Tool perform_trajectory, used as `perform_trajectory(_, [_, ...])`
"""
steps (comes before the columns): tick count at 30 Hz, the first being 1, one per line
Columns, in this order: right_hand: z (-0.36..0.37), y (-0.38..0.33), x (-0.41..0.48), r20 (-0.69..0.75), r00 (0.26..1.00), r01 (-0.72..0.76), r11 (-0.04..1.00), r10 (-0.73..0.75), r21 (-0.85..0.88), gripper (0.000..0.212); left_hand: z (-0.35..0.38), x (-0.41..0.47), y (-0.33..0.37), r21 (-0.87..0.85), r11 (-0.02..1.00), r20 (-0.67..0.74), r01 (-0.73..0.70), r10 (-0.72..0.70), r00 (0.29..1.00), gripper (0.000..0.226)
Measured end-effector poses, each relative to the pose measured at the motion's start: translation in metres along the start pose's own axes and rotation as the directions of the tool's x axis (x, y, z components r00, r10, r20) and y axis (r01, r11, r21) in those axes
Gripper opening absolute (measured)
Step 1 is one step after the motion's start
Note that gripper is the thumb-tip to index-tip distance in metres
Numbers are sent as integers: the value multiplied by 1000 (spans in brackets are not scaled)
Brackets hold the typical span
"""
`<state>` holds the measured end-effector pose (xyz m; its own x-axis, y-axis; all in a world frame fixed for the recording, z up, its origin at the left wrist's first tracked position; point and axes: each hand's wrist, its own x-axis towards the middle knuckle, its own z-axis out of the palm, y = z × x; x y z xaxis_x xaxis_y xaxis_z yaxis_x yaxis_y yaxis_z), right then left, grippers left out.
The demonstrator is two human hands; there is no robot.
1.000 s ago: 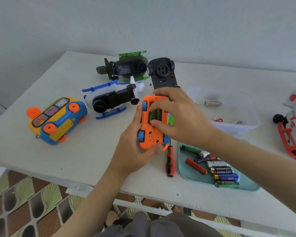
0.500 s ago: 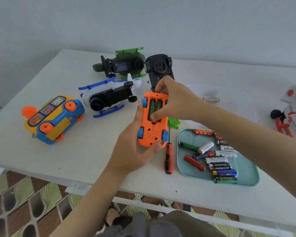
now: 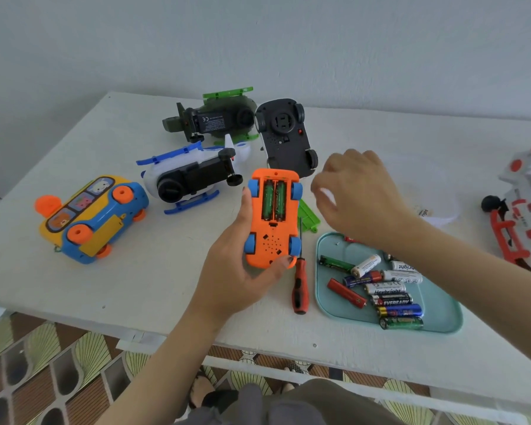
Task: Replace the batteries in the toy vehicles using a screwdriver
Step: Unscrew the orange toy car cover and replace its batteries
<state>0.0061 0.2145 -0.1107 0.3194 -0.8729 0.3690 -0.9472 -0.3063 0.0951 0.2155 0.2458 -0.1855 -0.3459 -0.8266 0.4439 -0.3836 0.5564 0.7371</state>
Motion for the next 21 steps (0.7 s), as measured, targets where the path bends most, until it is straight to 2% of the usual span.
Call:
perform_trajectory(2, [3,-5,-7,141,986,119,970,-90,-212,10,1,0,0,3,1000,0,3,-3,1000,93])
perform_trajectory(4, [3,-11,-12,283,950,212,939,-132,-271,13,1,0,0,11,1000,1,12,-12,1000,94])
perform_trajectory(7, [2,-14,-13,395,908,270,918,-142,-289,17,1,0,1,23,999,-2,24,-24,1000,95])
perform_trajectory(10, [4,-16,-7,414,900,284,906,-138,-314,18,1,0,1,22,999,-5,23,-23,1000,95])
perform_trajectory(13, [4,-15,-3,343,918,310,898,-198,-312,22,1,0,0,22,999,-12,31,-31,999,94])
perform_trajectory(18, [0,-9,6,316,913,338,912,-257,-235,18,2,0,0,25,999,-26,33,-32,999,95])
perform_trajectory(21, [-2,-5,8,349,887,351,932,-302,-87,14,2,1,-1,34,999,-42,32,-30,999,96])
